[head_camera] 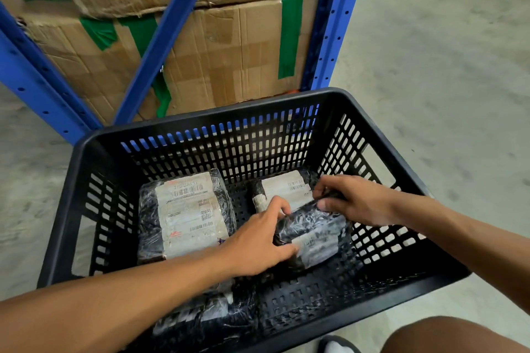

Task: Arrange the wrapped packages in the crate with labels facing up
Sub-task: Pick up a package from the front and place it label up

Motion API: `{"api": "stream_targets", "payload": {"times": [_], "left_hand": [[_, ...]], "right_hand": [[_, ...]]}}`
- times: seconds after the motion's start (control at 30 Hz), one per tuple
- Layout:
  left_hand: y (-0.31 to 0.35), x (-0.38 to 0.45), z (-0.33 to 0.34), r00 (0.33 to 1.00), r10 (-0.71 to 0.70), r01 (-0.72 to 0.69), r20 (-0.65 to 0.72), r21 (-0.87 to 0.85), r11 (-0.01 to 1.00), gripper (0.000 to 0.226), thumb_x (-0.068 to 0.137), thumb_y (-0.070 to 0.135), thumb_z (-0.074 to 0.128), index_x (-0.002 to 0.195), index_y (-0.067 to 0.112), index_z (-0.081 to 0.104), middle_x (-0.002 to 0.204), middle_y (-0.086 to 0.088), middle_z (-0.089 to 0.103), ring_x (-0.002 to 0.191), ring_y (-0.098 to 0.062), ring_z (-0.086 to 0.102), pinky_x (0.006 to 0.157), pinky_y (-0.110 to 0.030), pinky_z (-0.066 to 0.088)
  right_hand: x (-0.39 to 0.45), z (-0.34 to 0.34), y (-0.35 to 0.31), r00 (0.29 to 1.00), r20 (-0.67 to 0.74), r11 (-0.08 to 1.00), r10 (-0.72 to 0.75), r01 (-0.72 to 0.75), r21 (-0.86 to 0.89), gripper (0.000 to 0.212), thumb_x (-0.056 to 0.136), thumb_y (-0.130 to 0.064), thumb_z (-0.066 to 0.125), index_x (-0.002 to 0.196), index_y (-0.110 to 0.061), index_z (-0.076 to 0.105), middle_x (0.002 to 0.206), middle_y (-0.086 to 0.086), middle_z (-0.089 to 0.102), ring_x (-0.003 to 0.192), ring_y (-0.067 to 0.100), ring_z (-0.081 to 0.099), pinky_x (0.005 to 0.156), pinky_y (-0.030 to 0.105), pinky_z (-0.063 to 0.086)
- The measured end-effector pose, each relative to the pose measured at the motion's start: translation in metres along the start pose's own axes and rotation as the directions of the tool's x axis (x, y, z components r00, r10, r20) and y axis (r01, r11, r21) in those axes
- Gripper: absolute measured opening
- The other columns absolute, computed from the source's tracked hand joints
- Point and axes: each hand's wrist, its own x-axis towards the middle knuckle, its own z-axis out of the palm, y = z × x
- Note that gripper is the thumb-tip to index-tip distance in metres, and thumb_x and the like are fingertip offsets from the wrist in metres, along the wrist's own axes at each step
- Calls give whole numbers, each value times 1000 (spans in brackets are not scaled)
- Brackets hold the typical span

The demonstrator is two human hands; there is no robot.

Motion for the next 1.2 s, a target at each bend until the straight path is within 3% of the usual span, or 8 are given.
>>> {"api": "stream_targets", "payload": {"times": [0.13,0.3,0.4,0.53,0.7,0.83,0.97,1.2], "left_hand": [[6,-3,-9,982,5,-50,-191,-234,971,38,100,30,57,126,35,30,115,4,64,49,-2,43,57,-18,41],[21,11,-46,918,-99,-96,-383,-459,883,35,105,35,47,139,42,39,125,32,45,93,-10,56,83,-15,43],[21,19,-68,911,-154,-105,-382,-578,809,31,106,33,46,136,39,48,144,17,37,129,-5,33,104,-30,26],[21,24,-70,898,-221,-86,-381,-643,761,36,106,38,43,142,42,44,150,13,35,132,-4,27,102,-32,24],[24,22,-40,832,-252,-103,-495,-583,806,63,101,45,50,153,55,16,154,29,18,133,3,19,109,-32,22],[25,18,-8,825,-271,-63,-497,-556,829,66,101,43,53,153,57,14,144,26,25,126,5,25,103,-27,25],[23,26,0,823,-332,-37,-460,-628,777,64,103,34,51,153,55,16,161,17,23,131,1,27,103,-27,26],[14,48,-3,803,-406,-27,-437,-706,707,60,105,18,47,154,46,25,154,11,33,101,20,46,87,-9,38]], "right_hand": [[12,-14,-8,959,-280,954,51,36,298,24,92,-41,60,98,-19,66,81,-4,69,68,7,64,59,15,48],[15,-20,-13,902,-416,773,118,180,609,44,92,-48,57,136,-50,50,137,-13,57,123,7,54,104,31,40],[8,-14,-18,928,-371,802,32,198,563,73,89,-51,58,148,-60,14,152,-30,24,135,-4,31,108,27,28],[11,-4,-19,939,-345,796,15,197,572,79,91,-47,58,152,-53,7,138,-42,32,116,-34,32,96,0,35],[16,0,-21,929,-360,739,82,186,648,66,96,-36,55,153,-44,22,129,-32,47,105,-24,54,85,5,49],[20,2,-16,937,-332,729,108,152,668,66,96,-34,56,152,-44,23,133,-18,54,103,-4,67,82,21,58],[23,6,-9,954,-272,765,125,82,639,67,98,-34,53,155,-40,18,124,-20,54,92,-7,68,69,13,56],[43,7,-6,960,-213,862,183,-52,504,66,103,-41,40,156,-39,2,125,-11,43,91,8,60,88,23,49]]}}
